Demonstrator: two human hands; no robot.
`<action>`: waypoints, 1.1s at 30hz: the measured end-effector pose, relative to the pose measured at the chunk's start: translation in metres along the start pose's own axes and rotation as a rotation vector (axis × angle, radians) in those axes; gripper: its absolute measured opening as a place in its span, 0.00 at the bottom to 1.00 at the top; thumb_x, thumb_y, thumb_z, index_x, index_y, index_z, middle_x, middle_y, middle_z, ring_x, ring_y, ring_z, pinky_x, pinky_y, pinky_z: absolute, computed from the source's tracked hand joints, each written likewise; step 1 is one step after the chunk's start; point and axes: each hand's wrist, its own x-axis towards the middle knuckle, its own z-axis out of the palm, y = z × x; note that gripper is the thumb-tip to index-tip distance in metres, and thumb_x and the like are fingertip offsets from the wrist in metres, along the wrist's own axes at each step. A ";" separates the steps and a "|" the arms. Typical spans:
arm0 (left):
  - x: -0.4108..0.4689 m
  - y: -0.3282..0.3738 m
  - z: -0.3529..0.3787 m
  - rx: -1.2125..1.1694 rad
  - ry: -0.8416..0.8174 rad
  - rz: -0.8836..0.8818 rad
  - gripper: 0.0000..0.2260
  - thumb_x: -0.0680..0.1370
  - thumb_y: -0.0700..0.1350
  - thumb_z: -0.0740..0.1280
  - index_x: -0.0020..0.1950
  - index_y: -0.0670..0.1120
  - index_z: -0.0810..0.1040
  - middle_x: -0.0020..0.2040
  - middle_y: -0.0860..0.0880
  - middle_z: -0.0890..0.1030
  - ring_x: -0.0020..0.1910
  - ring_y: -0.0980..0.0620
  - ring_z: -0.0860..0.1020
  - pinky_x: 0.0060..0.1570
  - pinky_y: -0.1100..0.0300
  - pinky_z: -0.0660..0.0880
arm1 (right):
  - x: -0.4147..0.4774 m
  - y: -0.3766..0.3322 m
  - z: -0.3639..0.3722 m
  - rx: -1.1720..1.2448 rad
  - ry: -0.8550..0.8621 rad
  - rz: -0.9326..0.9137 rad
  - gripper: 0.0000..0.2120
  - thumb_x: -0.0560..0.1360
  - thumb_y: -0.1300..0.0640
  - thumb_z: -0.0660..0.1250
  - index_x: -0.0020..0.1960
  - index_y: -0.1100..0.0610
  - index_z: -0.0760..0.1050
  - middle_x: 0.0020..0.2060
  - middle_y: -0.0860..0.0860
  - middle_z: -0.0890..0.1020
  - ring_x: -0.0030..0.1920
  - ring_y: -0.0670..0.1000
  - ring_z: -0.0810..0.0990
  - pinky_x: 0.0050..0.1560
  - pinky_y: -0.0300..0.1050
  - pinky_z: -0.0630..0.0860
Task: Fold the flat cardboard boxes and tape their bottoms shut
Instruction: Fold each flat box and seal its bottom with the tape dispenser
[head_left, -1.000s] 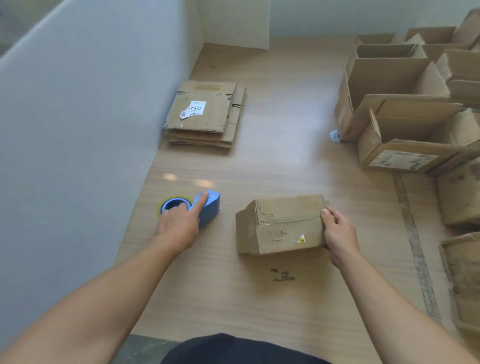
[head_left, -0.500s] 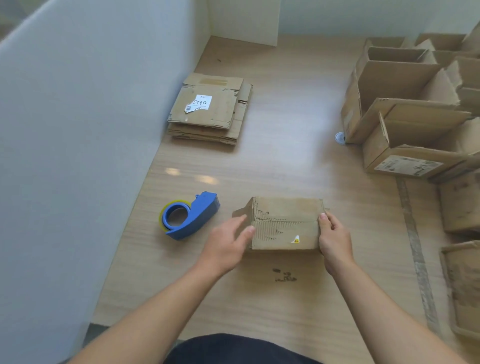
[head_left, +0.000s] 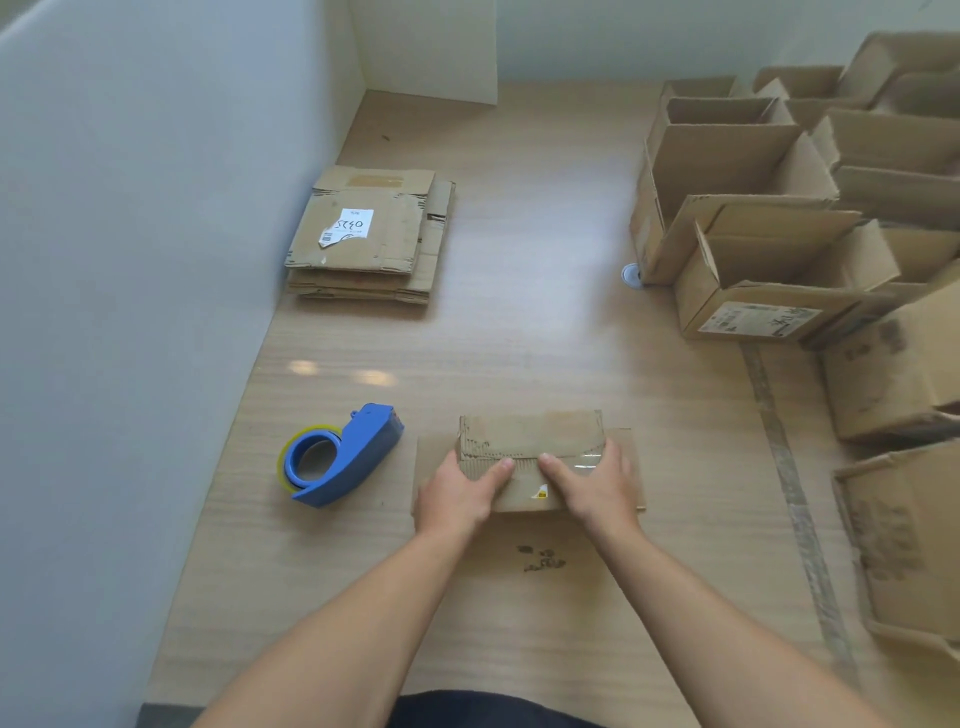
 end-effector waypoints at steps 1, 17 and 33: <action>0.003 0.001 0.002 0.021 0.024 -0.012 0.27 0.70 0.69 0.68 0.62 0.54 0.78 0.57 0.53 0.83 0.61 0.46 0.77 0.57 0.57 0.71 | -0.001 -0.003 0.002 -0.015 0.020 0.009 0.42 0.67 0.38 0.75 0.72 0.56 0.65 0.65 0.56 0.71 0.69 0.58 0.69 0.69 0.52 0.66; 0.029 -0.018 -0.024 -0.255 -0.202 -0.054 0.13 0.78 0.56 0.64 0.52 0.54 0.86 0.50 0.55 0.85 0.54 0.50 0.81 0.60 0.51 0.77 | 0.006 0.007 -0.016 0.196 0.057 0.039 0.17 0.79 0.48 0.61 0.44 0.63 0.72 0.37 0.56 0.76 0.41 0.52 0.71 0.39 0.47 0.63; 0.036 -0.025 -0.048 -0.502 -0.307 0.130 0.14 0.84 0.50 0.59 0.64 0.55 0.80 0.59 0.58 0.82 0.62 0.57 0.78 0.67 0.51 0.72 | -0.030 -0.030 -0.036 0.563 0.078 0.123 0.15 0.83 0.45 0.59 0.48 0.54 0.77 0.43 0.51 0.82 0.41 0.51 0.79 0.44 0.48 0.75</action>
